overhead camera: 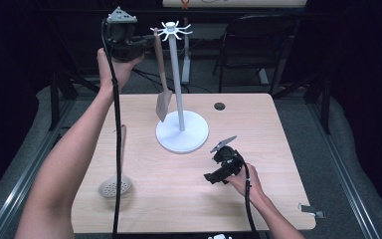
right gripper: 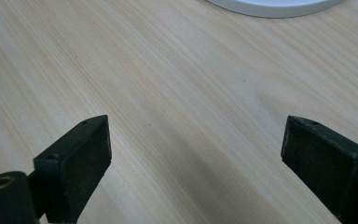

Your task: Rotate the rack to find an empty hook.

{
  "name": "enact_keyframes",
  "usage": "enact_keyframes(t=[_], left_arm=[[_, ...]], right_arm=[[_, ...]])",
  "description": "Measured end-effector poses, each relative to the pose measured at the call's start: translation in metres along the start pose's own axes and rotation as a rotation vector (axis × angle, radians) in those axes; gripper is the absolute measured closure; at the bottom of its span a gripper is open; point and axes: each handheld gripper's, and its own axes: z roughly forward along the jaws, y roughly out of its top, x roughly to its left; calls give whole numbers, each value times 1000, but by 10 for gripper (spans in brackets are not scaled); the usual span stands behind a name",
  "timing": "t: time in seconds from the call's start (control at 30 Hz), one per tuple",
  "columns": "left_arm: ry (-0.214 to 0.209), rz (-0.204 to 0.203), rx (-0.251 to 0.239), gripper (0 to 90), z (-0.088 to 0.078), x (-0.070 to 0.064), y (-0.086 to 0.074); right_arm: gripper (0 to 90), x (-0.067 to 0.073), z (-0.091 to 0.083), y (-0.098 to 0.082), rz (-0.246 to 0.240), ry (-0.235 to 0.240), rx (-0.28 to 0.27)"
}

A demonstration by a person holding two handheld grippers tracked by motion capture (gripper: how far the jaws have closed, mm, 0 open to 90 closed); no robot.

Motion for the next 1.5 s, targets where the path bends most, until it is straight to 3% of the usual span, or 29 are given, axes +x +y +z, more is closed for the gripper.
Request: enact_keyframes(t=[0.37, 0.57, 0.8, 1.03, 1.1, 1.3, 1.5], left_arm=[[-2, -27, 4, 897, -1, 7, -5], [-3, -53, 32, 673, -7, 12, -13], [17, -63, 100, 406, -6, 15, -31], [41, -85, 182, 238, -1, 15, -61], [52, -88, 207, 208, 1, 14, -72], [53, -123, 274, 156, 5, 15, -110], [57, -144, 348, 149, 7, 14, -151]], right_arm=[[80, 0, 1, 0, 3, 0, 5], [80, 0, 1, 0, -2, 2, 2], [77, 0, -1, 1, -2, -1, 18], [52, 0, 1, 0, 14, -3, 1], [41, -1, 0, 0, -6, -9, 14], [23, -1, 0, -1, 5, -10, 16], [11, -2, 1, -2, -18, -19, 18]])
